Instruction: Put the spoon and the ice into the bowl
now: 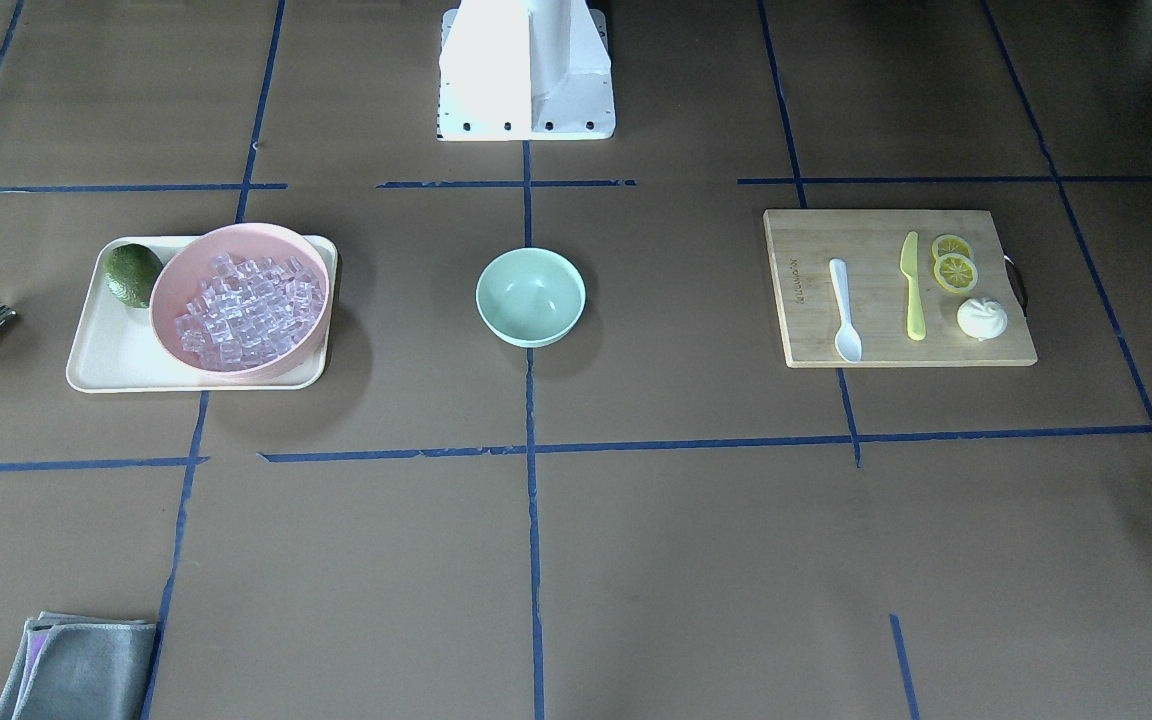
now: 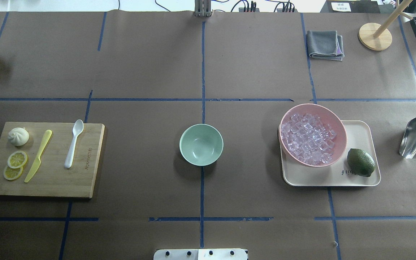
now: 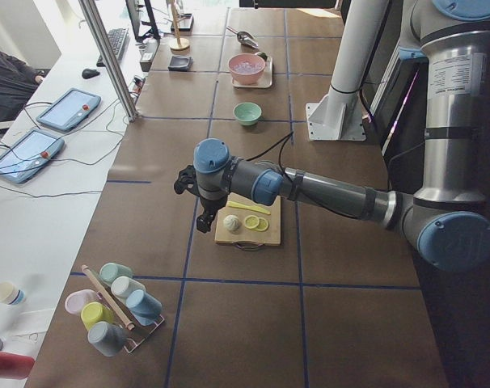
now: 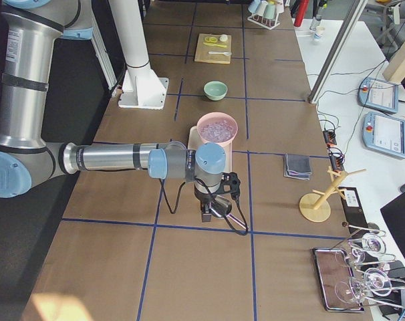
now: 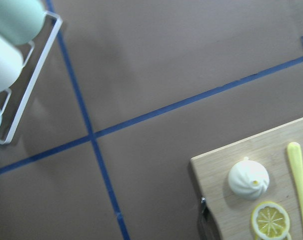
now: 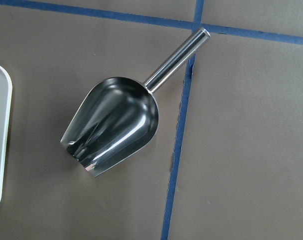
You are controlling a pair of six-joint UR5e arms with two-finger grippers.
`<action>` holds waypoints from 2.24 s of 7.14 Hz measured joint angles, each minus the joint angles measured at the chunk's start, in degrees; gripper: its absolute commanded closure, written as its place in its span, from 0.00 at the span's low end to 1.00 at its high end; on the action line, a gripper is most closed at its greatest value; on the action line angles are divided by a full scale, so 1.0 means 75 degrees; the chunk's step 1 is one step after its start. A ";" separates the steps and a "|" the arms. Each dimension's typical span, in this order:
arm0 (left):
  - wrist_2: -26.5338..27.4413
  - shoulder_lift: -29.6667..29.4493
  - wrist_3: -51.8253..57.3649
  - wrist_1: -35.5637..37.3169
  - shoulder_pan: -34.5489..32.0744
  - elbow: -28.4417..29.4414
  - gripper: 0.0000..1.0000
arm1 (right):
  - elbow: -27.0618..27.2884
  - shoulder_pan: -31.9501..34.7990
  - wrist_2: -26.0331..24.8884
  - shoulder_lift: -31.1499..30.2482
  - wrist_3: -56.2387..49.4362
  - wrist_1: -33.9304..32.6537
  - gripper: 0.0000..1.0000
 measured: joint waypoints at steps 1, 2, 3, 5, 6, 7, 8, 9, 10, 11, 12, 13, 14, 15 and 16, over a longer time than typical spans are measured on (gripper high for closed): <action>0.0020 -0.0078 -0.0988 -0.0118 0.0652 -0.0155 0.00 | -0.0001 0.0000 0.0005 -0.0004 0.0000 -0.0003 0.00; 0.0236 -0.0162 -0.2053 -0.0173 0.1208 -0.0356 0.00 | -0.0006 0.0000 0.0007 -0.0004 0.0000 -0.0005 0.00; 0.0721 -0.0269 -0.3087 -0.0197 0.1783 -0.0535 0.00 | -0.0009 0.0000 0.0008 -0.0005 -0.0001 -0.0006 0.00; 0.1692 -0.0593 -0.4894 -0.0239 0.3045 -0.0656 0.00 | -0.0015 0.0000 0.0005 -0.0005 -0.0001 -0.0006 0.00; 0.2066 -0.0767 -0.5466 -0.0287 0.3577 -0.0636 0.00 | -0.0017 0.0002 0.0001 -0.0005 0.0000 -0.0006 0.00; 0.2417 -0.0916 -0.5834 -0.0335 0.4012 -0.0576 0.00 | -0.0017 0.0004 -0.0002 -0.0005 -0.0001 -0.0006 0.00; 0.2635 -0.1079 -0.6017 -0.0357 0.4280 -0.0456 0.01 | -0.0019 0.0003 -0.0003 -0.0005 -0.0001 -0.0006 0.00; 0.2721 -0.1279 -0.6069 -0.0367 0.4391 -0.0249 0.05 | -0.0022 0.0003 -0.0003 -0.0005 -0.0001 -0.0006 0.00; 0.2742 -0.1485 -0.6067 -0.0375 0.4433 0.0005 0.13 | -0.0022 0.0004 -0.0003 -0.0005 -0.0001 -0.0006 0.00; 0.2735 -0.1659 -0.6059 -0.0381 0.4445 0.0223 0.21 | -0.0023 0.0005 -0.0004 -0.0005 0.0000 -0.0006 0.00; 0.2722 -0.1766 -0.6052 -0.0437 0.4452 0.0394 0.23 | -0.0023 0.0005 -0.0003 -0.0005 0.0000 -0.0006 0.00; 0.2710 -0.1811 -0.6050 -0.0593 0.4458 0.0544 0.27 | -0.0023 0.0003 -0.0003 -0.0005 0.0000 -0.0006 0.00; 0.2701 -0.1826 -0.6052 -0.0745 0.4460 0.0660 0.29 | -0.0023 0.0004 -0.0003 -0.0005 -0.0001 -0.0006 0.00; 0.2697 -0.1834 -0.6049 -0.0820 0.4463 0.0744 0.29 | -0.0023 0.0007 -0.0006 -0.0005 0.0000 -0.0006 0.00; 0.2695 -0.1837 -0.6047 -0.0852 0.4467 0.0801 0.31 | -0.0023 0.0007 -0.0011 -0.0005 0.0000 -0.0006 0.00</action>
